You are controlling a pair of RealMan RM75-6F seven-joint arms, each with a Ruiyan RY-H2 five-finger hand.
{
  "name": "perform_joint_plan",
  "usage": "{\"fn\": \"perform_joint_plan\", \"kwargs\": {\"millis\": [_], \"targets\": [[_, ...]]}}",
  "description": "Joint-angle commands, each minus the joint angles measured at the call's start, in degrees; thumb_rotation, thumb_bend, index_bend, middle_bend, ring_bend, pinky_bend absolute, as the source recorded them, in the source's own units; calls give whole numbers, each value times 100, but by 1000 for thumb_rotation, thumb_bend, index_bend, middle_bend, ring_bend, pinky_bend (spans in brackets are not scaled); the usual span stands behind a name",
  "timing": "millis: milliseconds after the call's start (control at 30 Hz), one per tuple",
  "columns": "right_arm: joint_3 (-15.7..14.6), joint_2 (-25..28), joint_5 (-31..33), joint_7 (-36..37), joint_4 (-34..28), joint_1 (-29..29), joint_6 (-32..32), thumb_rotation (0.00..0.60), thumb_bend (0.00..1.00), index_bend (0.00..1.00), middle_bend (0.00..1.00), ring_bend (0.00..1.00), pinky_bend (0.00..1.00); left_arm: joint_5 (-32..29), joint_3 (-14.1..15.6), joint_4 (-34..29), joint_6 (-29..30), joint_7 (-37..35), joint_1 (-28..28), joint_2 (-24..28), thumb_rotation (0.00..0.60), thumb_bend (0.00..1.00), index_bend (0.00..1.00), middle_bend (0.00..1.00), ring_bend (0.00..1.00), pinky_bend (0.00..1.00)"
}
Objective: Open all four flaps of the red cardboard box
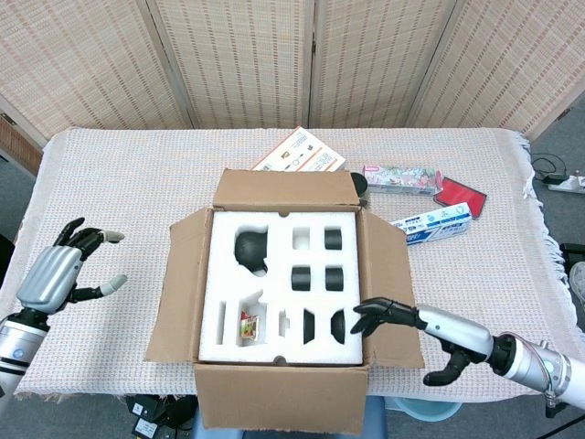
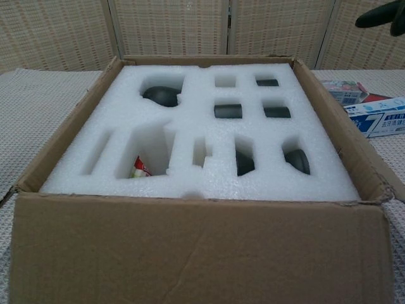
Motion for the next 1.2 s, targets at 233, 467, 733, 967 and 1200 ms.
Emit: {"fn": "perform_joint_plan", "kwargs": {"millis": [233,467,733,967,1200], "targets": [[750,-381,2595,-5533,-435,-1566,-709,193,112,0,111,170,2,-338,23,161,355,396,265,-252,158,180,215,297,208,0],[1015,-1029,3383,-6774,63,-2341,-227,297,112,0,97,154,6,-535,82,350,879,936,583,-625,445,180,174,273,200,0],[1157,-1474,3860,-6755,613,-2925,-83,340,112,0,97,153,6,-446,273,429,1436,1274,1020,-906,499,180,177,273,200,0],[1284,-1667,3865,-6613,940,-3212,42,341,112,0,97,157,6,-217,484,414,1933,1520,1433,-1170,507,180,179,273,200,0],[1336,-1685,3418,-6084,1274,-3225,27,341,112,0,97,155,6,146,590,516,2273,1548,1690,-1371,513,180,191,273,200,0]]}}
